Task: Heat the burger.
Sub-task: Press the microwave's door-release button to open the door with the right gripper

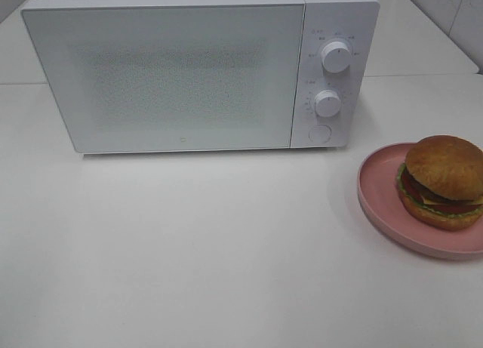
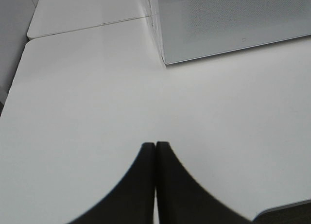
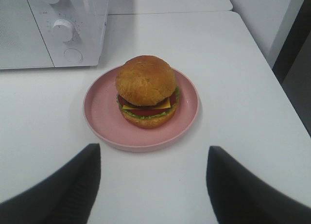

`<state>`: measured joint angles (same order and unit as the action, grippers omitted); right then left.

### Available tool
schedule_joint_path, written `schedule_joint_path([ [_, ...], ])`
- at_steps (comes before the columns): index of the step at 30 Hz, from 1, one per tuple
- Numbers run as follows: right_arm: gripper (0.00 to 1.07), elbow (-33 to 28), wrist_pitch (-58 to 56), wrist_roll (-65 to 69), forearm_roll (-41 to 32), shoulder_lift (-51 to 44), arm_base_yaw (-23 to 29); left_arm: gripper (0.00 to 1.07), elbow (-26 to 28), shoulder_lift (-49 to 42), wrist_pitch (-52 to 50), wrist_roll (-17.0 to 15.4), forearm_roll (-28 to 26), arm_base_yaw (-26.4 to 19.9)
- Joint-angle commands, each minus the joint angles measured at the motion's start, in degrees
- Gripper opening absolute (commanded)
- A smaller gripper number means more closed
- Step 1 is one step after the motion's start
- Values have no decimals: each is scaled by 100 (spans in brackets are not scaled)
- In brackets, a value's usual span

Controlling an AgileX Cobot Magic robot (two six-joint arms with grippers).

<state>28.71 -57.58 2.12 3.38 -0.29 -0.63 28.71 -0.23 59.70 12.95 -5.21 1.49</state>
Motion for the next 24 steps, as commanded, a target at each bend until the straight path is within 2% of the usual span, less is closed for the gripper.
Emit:
schedule_joint_path([
  [1, 60, 0, 0, 6, 11, -149, -11, 0, -17, -138, -29, -23, 0, -29],
  [24, 60, 0, 17, 6, 6, -149, -11, 0, -17, -138, -29, -23, 0, -29],
])
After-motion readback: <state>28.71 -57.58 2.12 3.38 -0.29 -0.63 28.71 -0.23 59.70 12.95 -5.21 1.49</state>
